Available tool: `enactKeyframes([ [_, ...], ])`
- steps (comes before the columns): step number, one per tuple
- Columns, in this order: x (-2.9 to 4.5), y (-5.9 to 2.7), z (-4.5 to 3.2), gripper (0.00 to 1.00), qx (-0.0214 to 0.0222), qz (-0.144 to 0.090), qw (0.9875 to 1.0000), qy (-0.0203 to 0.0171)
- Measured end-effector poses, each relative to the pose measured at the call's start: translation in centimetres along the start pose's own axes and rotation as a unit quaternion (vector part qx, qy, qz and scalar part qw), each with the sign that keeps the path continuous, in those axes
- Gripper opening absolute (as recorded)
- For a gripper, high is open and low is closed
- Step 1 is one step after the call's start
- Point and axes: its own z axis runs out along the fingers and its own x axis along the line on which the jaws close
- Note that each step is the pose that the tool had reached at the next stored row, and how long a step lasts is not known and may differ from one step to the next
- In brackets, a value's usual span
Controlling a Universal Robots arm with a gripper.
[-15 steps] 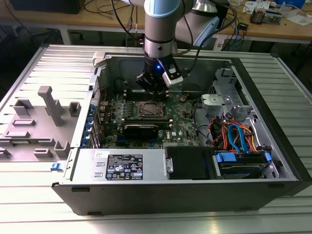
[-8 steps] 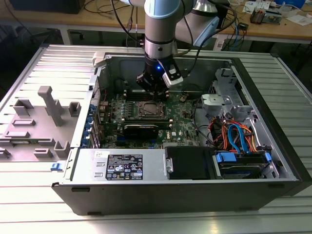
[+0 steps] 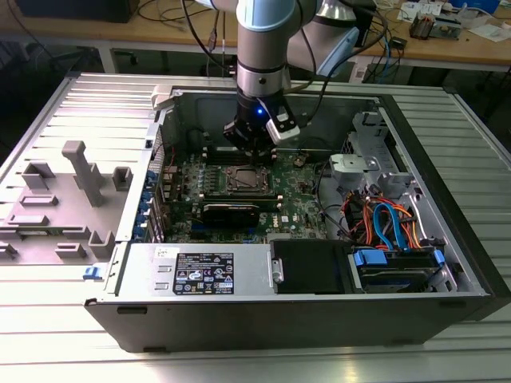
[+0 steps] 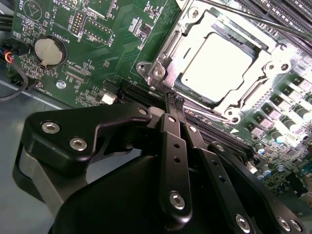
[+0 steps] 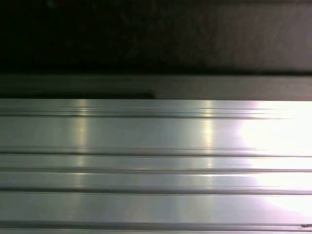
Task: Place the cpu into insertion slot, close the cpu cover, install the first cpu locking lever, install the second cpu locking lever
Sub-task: 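Install the first cpu locking lever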
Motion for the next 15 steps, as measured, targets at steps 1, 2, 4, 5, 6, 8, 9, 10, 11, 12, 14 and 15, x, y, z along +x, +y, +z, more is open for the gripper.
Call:
enactKeyframes([
  [1,0.00,0.00,0.04,0.11,0.0000,0.000,1.0000,0.0000],
  [2,0.00,0.00,0.08,0.11,0.0000,0.000,1.0000,0.0000],
  [4,0.00,-0.01,0.09,0.11,0.0001,0.000,1.0000,0.0001],
  [5,-0.01,-0.01,0.09,0.11,0.0001,0.000,1.0000,0.0001],
  [6,-0.01,0.00,0.10,0.11,0.0001,0.000,1.0000,0.0001],
  [8,-0.02,0.00,0.10,0.11,-0.0001,0.000,1.0000,0.0000],
  [9,-0.02,0.00,0.09,0.11,-0.0001,0.000,1.0000,-0.0001],
  [10,-0.02,0.00,0.05,0.11,0.0000,0.000,1.0000,0.0000],
  [11,-0.02,0.00,-0.06,0.11,0.0000,0.000,1.0000,0.0000],
  [12,-0.02,0.00,-0.13,0.11,0.0000,0.000,1.0000,0.0000],
  [14,-0.02,0.01,-0.13,0.11,-0.0001,0.000,1.0000,-0.0001],
  [15,-0.03,0.01,-0.13,0.11,-0.0001,0.000,1.0000,-0.0001],
])
